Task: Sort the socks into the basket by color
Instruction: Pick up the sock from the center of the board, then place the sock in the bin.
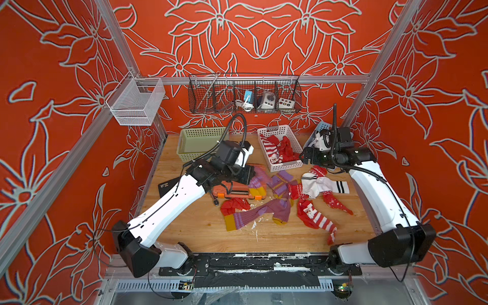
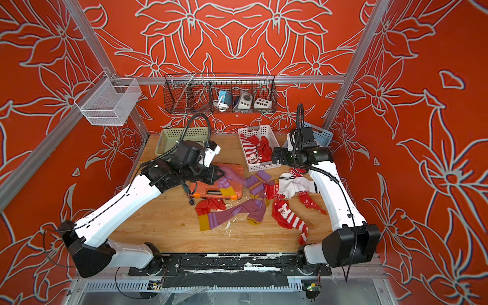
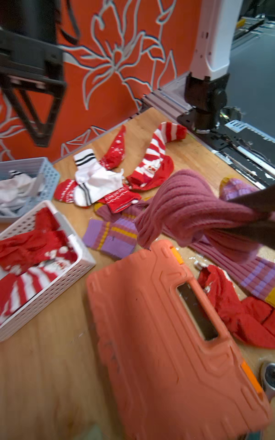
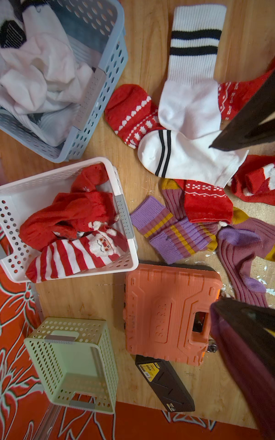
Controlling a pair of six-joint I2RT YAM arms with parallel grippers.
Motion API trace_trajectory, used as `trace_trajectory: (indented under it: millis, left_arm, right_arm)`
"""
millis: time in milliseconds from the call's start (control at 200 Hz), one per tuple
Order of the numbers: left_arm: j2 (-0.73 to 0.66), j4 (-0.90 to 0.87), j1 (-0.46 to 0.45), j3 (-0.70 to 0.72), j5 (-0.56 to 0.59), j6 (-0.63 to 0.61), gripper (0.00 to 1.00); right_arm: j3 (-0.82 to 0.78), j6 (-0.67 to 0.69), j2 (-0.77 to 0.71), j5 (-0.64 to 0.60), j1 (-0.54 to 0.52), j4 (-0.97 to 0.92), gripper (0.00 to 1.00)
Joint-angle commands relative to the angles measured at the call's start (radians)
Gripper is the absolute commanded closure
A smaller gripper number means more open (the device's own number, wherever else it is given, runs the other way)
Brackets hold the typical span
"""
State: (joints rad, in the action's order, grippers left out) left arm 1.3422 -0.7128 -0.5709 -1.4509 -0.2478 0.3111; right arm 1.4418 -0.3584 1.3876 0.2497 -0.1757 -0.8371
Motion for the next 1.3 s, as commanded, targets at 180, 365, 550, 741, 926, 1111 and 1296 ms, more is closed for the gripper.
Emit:
trace_trajectory:
  millis: [180,365,550,741,926,1111,1296]
  left_arm:
    - [0.048,-0.023,0.304,-0.161,-0.089,-0.024,1.0]
    - [0.171,-0.002,0.495,-0.289,-0.121,-0.002,1.0]
    - [0.302,0.078,0.589,-0.37,-0.081,0.008,1.0]
    - [0.446,0.139,0.601,-0.487,-0.011,-0.021,1.0]
    - [0.575,0.186,0.611,-0.577,0.073,-0.047,1.0]
    - [0.692,0.229,0.614,-0.611,0.148,-0.052,1.0]
    - [0.807,0.285,0.619,-0.62,0.163,-0.052,1.0]
  right_arm:
    - [0.026,-0.022,-0.002,0.033,-0.011,-0.004,0.02]
    - [0.039,-0.021,0.004,0.04,-0.015,-0.012,0.02]
    - [0.059,-0.015,0.021,0.04,-0.015,-0.021,0.02]
    - [0.085,-0.005,0.054,0.024,-0.016,-0.028,0.02]
    - [0.119,-0.001,0.092,0.01,-0.015,-0.032,0.02]
    - [0.154,0.013,0.13,0.015,-0.015,-0.037,0.02]
    - [0.181,0.039,0.168,0.032,-0.015,-0.046,0.02]
